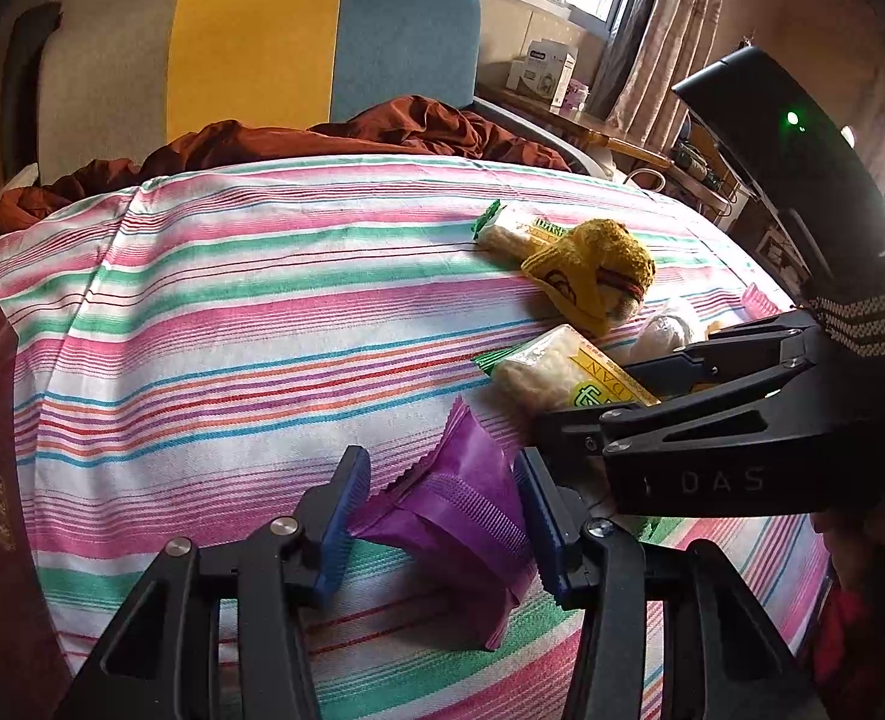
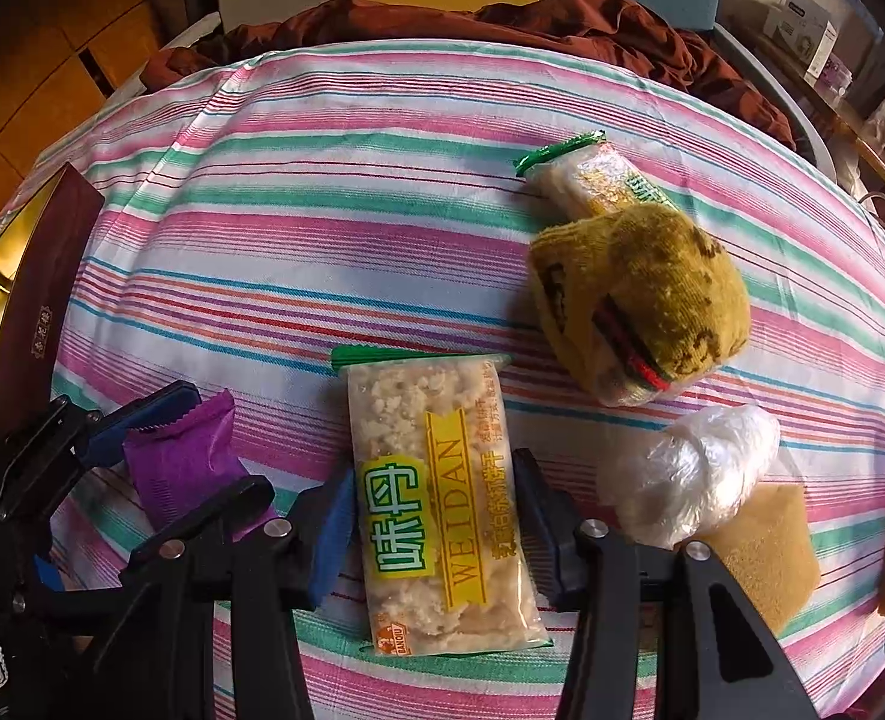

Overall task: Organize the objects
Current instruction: 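Carry the purple packet into the tray and open the left tool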

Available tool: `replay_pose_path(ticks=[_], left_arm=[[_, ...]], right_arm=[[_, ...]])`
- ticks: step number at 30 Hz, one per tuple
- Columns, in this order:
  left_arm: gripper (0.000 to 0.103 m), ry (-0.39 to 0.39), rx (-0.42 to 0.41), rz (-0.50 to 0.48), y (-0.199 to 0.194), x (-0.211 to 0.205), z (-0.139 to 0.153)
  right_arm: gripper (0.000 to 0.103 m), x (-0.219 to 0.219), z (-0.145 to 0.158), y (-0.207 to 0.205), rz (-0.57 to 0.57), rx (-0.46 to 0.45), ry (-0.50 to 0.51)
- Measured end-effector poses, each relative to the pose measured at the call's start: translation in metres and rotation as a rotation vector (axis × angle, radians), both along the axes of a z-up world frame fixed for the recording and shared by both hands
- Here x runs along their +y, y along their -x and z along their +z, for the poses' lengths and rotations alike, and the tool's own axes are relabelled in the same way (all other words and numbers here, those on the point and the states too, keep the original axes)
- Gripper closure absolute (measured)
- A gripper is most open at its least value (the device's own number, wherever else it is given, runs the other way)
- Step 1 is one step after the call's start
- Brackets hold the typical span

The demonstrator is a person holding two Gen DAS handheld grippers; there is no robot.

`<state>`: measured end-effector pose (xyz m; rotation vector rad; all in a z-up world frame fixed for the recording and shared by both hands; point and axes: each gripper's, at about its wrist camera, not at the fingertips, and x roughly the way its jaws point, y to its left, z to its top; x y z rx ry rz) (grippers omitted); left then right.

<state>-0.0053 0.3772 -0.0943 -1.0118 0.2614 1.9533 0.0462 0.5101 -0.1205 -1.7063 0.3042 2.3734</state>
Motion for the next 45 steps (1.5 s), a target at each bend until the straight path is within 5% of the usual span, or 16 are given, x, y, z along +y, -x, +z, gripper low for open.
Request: replay_pose_path(ticks=[7,27,37,45], left_arm=[[0.056,0.032,-0.017,0.036,-0.003,-0.005,0.011],[0.056,-0.044,0.093,0.123,-0.018,-0.089,0.087],[0.056,-0.053,0.093,0.241,0.018,-0.164,0.111],[0.056,0.006,0.067,0.442,0.093,-0.263,0.108]], right_arm=[[0.053,0.006,0.000,0.007,0.019,0.011,-0.016],[0.053,0.010,-0.004,0.011,0.033,0.021,-0.064],[0.053,0.015,-0.006,0.015,0.036,0.020,-0.087],[0.054,0.002,-0.004,0.018,0.042,0.014,-0.118]])
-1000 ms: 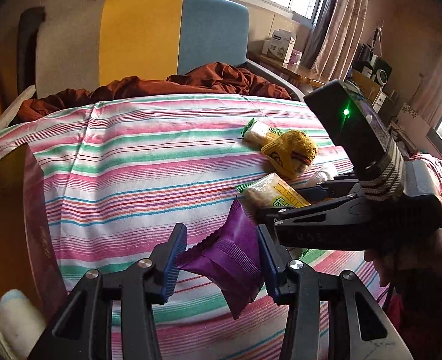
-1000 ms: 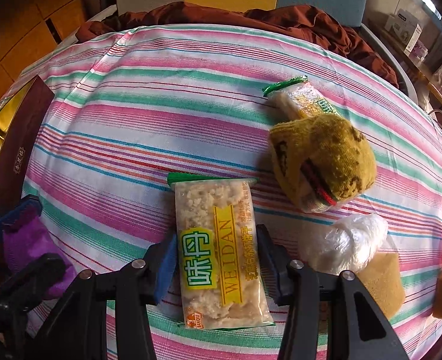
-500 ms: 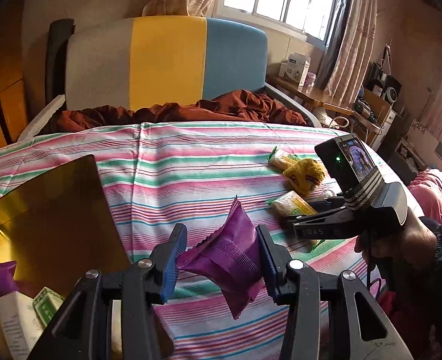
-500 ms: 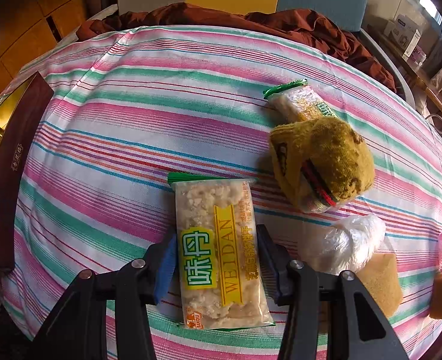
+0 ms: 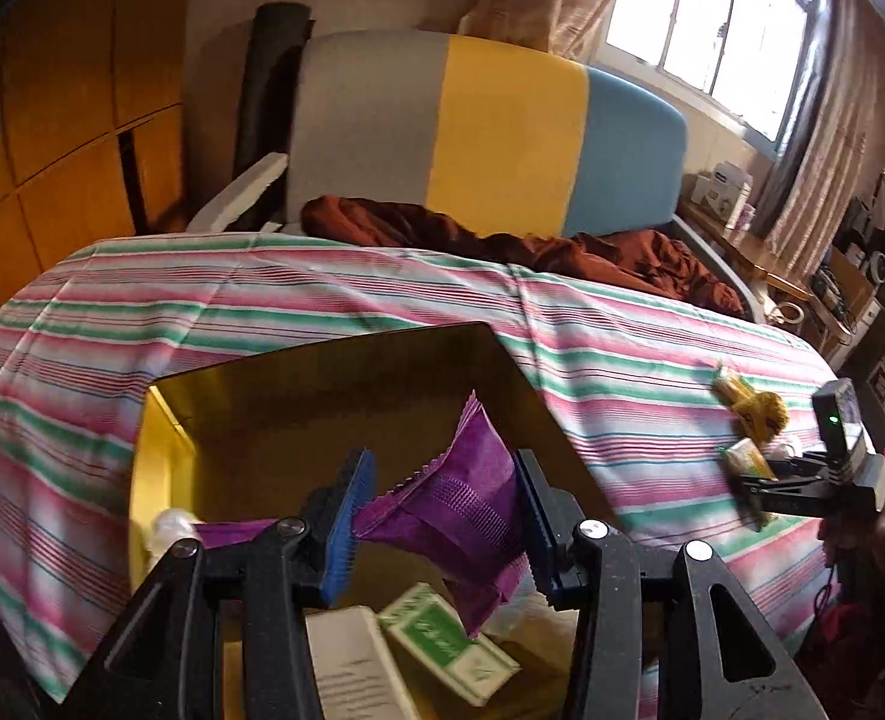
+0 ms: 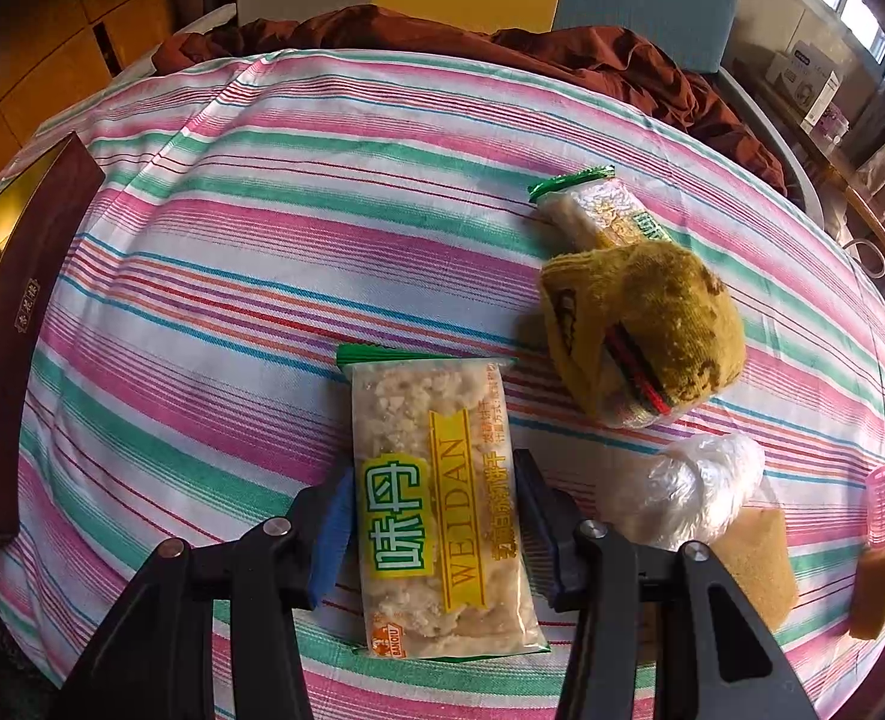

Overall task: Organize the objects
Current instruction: 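Carry the purple packet into the tray and open the left tool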

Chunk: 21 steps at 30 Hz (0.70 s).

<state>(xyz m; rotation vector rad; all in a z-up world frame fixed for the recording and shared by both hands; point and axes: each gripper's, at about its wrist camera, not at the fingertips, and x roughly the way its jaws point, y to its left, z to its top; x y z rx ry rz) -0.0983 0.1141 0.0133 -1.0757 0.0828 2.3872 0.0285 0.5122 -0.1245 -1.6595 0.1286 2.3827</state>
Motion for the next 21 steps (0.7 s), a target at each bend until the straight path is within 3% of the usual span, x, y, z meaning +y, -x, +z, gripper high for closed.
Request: replay_pose_path(ticks=[7,14,21], left_arm=[[0.056,0.020,-0.105,0.154,0.068,-0.056,-0.030],[0.056,0.082,-0.151,0.217,0.095,-0.061,-0.063],[0.056,0.128,-0.162,0.216,0.109,-0.055,-0.074]], right_arm=[[0.054,0.001,0.000,0.008,0.003,-0.001,-0.007],[0.054,0.008,-0.001,0.013,0.004,-0.002,-0.005],[0.054,0.013,-0.004,0.023,0.004,-0.002,-0.007]])
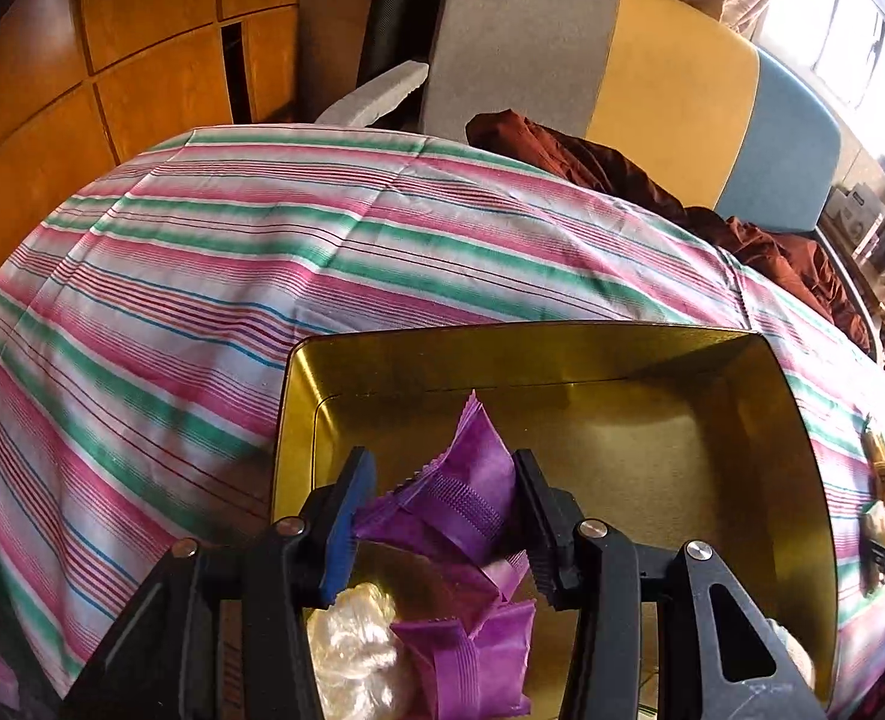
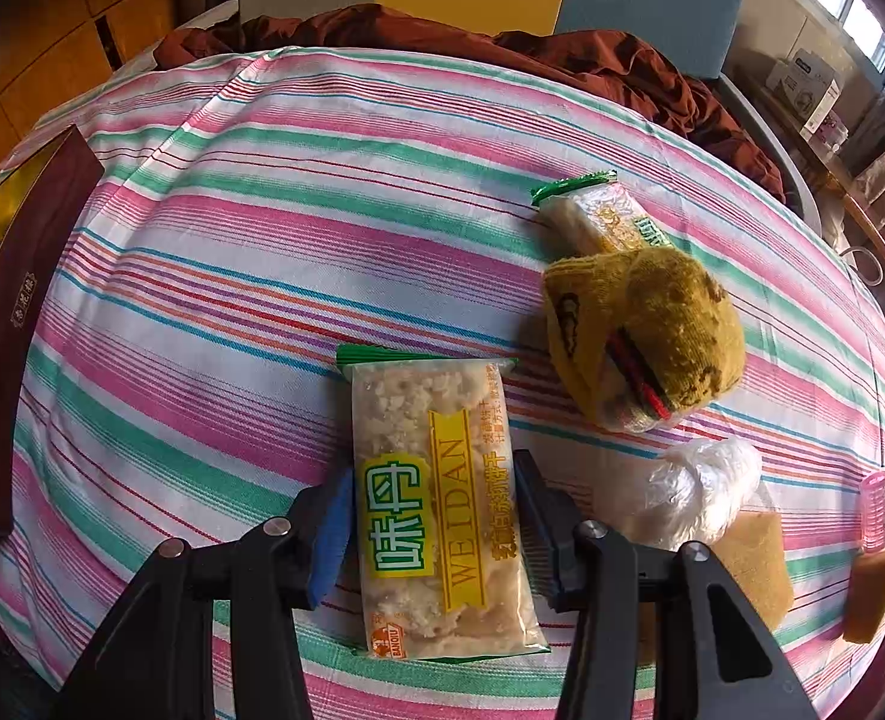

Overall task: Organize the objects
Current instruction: 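Carry the purple packet into the tray and open the left tool, then carry the WEIDAN snack bag into the gold tray and open the right tool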

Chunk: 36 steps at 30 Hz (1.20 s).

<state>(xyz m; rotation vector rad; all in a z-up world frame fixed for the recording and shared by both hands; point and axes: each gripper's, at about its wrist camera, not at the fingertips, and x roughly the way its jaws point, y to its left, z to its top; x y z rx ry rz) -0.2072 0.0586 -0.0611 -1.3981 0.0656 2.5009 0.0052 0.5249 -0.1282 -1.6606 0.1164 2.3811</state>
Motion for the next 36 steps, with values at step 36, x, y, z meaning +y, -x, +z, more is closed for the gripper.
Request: replay_pose_path(ticks=[36], left_arm=[[0.044,-0.057,0.271,0.036,-0.134,-0.025,0.074]], right_arm=[[0.056,-0.126,0.101,0.038,0.087,0.196,0.203]])
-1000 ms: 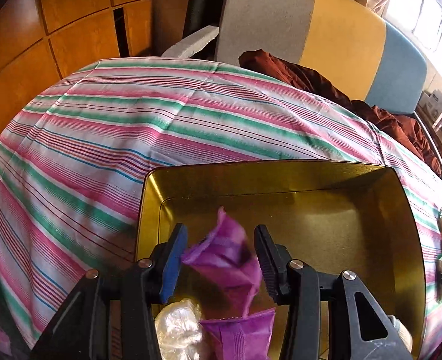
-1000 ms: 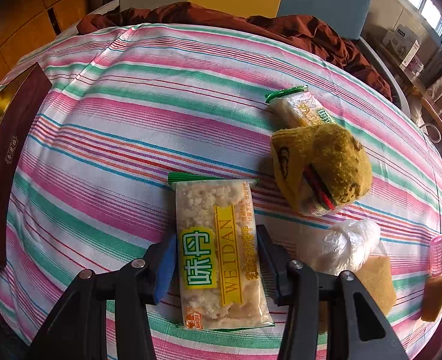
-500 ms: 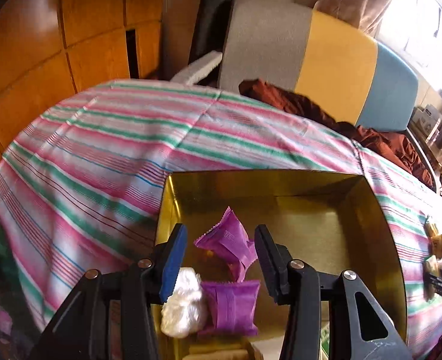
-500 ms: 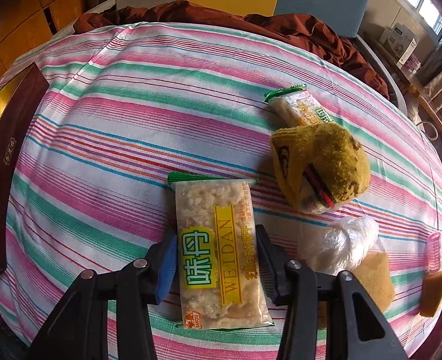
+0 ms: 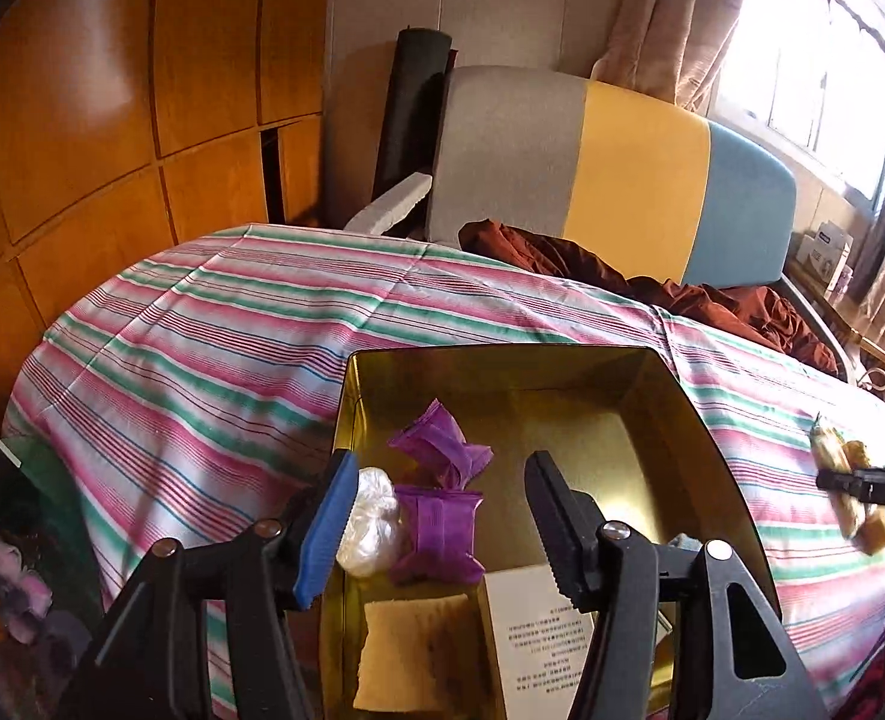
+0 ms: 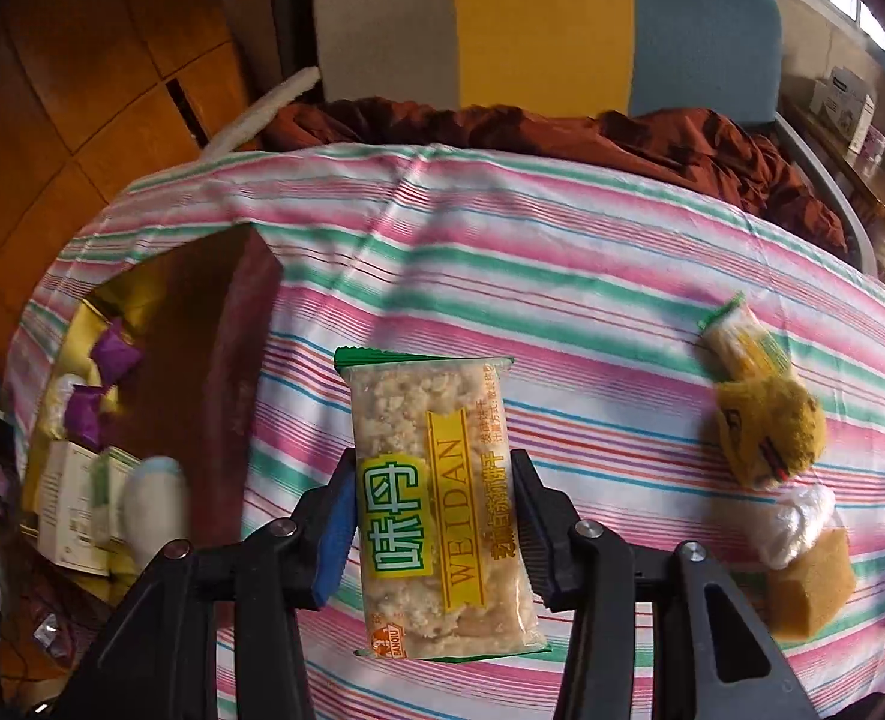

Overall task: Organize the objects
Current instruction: 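Carry the WEIDAN snack bag into the gold tray and open the right tool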

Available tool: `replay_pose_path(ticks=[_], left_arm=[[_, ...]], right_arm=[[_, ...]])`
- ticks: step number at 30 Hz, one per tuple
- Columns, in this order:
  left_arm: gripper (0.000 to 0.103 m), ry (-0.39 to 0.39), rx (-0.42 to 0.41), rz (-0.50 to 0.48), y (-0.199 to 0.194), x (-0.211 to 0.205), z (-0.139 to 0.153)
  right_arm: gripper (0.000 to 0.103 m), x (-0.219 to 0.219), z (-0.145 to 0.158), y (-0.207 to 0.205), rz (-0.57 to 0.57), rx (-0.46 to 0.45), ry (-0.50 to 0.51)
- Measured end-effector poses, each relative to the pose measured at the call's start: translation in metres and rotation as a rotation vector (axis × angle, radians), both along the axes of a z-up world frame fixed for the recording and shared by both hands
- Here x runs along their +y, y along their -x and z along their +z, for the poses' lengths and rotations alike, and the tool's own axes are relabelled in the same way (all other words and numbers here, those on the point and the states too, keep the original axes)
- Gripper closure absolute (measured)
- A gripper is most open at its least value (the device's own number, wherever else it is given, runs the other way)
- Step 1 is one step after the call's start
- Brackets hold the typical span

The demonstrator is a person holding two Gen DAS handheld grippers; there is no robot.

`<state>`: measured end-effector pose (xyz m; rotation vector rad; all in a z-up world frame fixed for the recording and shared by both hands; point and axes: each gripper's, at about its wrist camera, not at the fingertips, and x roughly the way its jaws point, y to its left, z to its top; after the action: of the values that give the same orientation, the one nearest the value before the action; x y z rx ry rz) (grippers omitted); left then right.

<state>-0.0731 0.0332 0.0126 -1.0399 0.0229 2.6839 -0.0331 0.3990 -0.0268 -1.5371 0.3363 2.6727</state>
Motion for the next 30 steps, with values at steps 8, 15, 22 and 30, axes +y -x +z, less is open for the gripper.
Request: replay_pose_path(ticks=[8,15,22,30], left_arm=[[0.043,-0.063,-0.028,-0.020,-0.017,-0.022,-0.002],[0.017,-0.096,-0.082,0.002,-0.025,-0.042,-0.016],[0.000,-0.109,-0.079,0.040,-0.030,-0.059,-0.020],[0.000,-0.122,-0.070,0.037,-0.030,-0.060,-0.019]], right_arm=[[0.056,-0.119,0.017,0.059,0.174,-0.016,0.120],[0.056,-0.181,-0.024,0.107,0.162,-0.127,0.142],[0.053,-0.206,-0.053,0.121,0.145,-0.192,0.179],[0.018,-0.208,-0.044,0.109,0.175,-0.128,0.197]])
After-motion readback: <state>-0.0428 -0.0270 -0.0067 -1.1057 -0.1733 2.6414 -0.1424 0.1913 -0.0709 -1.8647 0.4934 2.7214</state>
